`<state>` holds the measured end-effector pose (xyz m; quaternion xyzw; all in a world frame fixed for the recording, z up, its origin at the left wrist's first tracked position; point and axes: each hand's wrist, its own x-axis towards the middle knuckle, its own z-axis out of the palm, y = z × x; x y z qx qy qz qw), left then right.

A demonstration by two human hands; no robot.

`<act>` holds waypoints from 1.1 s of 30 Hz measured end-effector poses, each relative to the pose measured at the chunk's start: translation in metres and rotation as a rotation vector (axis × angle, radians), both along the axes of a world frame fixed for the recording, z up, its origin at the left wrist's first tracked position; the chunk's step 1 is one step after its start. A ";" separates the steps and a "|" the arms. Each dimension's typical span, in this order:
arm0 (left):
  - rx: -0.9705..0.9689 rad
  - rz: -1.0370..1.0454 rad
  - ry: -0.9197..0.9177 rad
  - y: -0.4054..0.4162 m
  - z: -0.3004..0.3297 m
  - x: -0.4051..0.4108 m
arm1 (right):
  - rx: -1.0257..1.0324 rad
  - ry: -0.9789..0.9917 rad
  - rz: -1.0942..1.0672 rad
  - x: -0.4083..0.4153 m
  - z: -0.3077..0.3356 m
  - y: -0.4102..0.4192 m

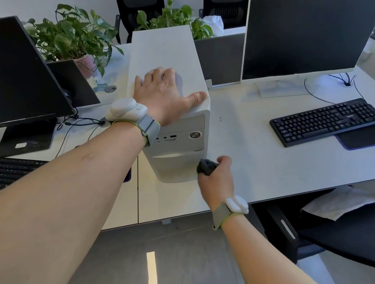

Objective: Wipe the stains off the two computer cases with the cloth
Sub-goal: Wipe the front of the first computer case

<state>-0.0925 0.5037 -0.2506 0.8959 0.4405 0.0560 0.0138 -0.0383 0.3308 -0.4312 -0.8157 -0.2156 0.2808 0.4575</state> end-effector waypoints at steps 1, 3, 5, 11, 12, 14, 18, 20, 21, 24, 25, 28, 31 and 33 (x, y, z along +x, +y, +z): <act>0.002 0.000 -0.003 0.000 0.000 0.000 | 0.038 -0.016 0.083 -0.006 0.005 -0.001; 0.003 0.006 -0.005 0.001 0.000 0.001 | 0.152 -0.005 0.150 -0.015 0.011 0.004; 0.007 0.008 -0.005 0.000 0.000 0.001 | 0.302 0.292 -0.025 -0.019 0.023 0.018; 0.002 -0.003 -0.014 0.001 0.001 0.000 | 0.311 1.110 -0.269 -0.027 0.042 0.045; 0.004 -0.002 -0.014 0.001 0.001 0.000 | 0.294 1.086 -0.301 -0.022 0.042 0.047; 0.005 0.002 -0.011 0.000 0.001 0.000 | 0.312 1.029 -0.412 -0.005 0.044 0.046; 0.005 0.004 -0.019 0.000 0.001 0.000 | 0.414 0.951 -0.659 0.026 0.044 0.033; 0.006 0.004 -0.021 0.000 0.002 0.000 | 0.435 0.873 -0.731 0.037 0.042 0.019; 0.009 0.003 -0.023 0.000 0.002 0.000 | 0.418 0.801 -0.708 0.041 0.041 0.013; 0.009 0.001 -0.021 -0.001 0.002 0.000 | 0.342 0.579 -0.512 0.043 0.039 -0.002; 0.008 0.001 -0.022 -0.001 0.001 0.000 | 0.347 0.586 -0.463 0.041 0.040 -0.004; 0.003 0.005 -0.024 0.000 0.001 0.000 | 0.342 0.786 -0.307 0.038 0.036 -0.002; 0.006 0.002 -0.027 -0.001 0.001 0.000 | 0.184 0.902 -0.282 0.038 0.025 0.001; 0.004 0.004 -0.034 -0.002 0.000 0.000 | 0.173 0.952 -0.317 0.036 0.016 0.003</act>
